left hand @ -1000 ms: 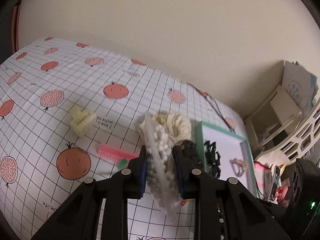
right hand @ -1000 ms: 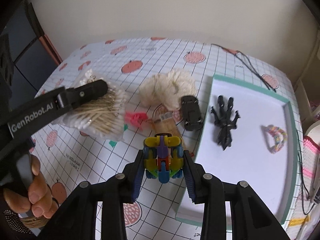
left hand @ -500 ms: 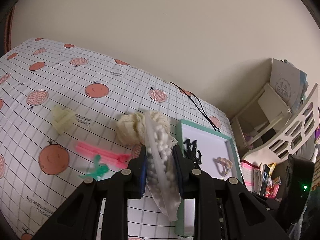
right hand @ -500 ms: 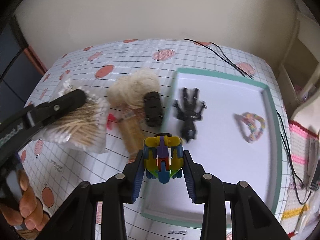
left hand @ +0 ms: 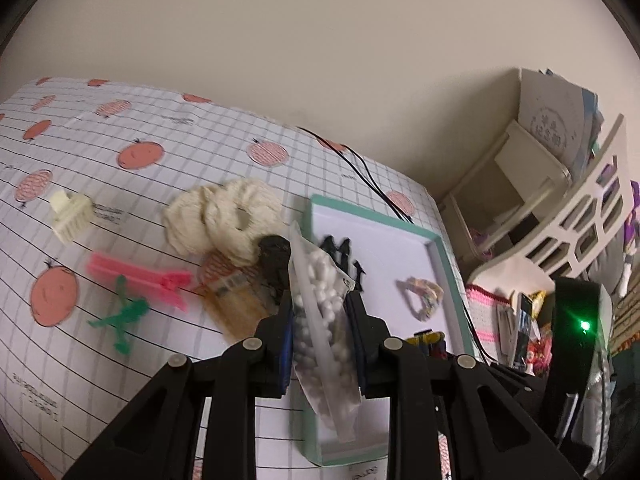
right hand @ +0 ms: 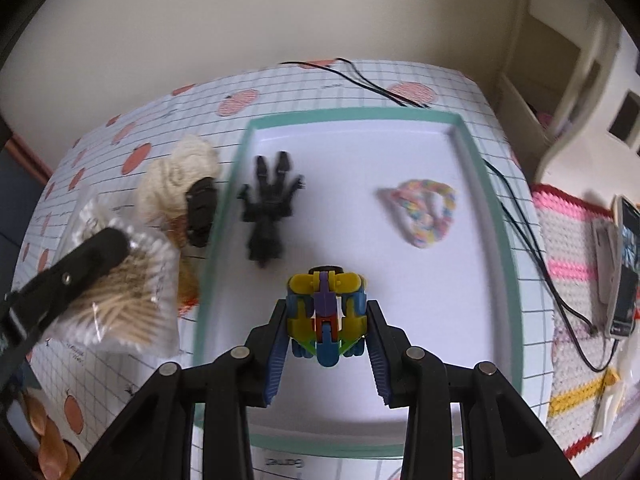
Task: Organize objects
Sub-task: 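Carry the block toy and swab bag into the tray and release both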
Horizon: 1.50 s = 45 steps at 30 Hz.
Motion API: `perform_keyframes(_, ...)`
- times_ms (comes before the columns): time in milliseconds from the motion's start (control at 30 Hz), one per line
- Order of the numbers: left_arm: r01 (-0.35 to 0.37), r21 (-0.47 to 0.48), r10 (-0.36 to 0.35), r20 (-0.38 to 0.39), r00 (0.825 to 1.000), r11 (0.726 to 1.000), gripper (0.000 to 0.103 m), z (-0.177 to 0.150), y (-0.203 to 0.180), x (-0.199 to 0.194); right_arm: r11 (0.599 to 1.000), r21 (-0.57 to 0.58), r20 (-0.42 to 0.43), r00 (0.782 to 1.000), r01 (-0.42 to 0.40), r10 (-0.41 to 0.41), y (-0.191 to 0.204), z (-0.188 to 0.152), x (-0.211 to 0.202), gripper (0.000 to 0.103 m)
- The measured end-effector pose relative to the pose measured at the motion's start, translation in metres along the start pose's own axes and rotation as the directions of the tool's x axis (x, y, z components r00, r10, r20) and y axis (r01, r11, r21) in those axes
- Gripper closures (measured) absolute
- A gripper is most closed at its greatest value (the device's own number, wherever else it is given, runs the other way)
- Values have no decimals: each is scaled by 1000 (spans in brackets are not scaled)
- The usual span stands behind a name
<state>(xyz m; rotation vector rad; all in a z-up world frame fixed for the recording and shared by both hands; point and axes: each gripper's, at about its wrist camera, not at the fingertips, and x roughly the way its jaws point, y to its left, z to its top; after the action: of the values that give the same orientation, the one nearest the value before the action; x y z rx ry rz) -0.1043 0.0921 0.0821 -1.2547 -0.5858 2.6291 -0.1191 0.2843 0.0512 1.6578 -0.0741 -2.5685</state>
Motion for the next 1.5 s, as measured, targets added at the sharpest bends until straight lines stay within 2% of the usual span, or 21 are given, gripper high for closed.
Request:
perform_keyframes(467,30,112,-17,-114,993,993,78,-27,-43,32,992,83,-24,995,96,-94,-41,-8,10,64)
perform_keyframes(667,61,107,-39,-196,980,992,78,-38,-49,49,990,90,-37,994,108,-105,-45,-10,15,64)
perform_keyframes(967,34,122,1,-275,961,992,77,-48,-45,64,992,73,-59,993,102,-98,-40,-11,21,64)
perform_keyframes(1200,20,106,12,-288,958,994,77,-47,-39,66,994,63,-60,995,88,-84,-35,-11,22,63)
perform_keyframes(1333,5,130,33,-287,957,991,70,-47,-40,67,994,55,-58,994,92,-89,-33,-11,22,58)
perform_keyframes(1500,0,142,40,-277,960,990,67,-46,-40,64,994,60,-52,994,94,-91,-33,-12,20,55)
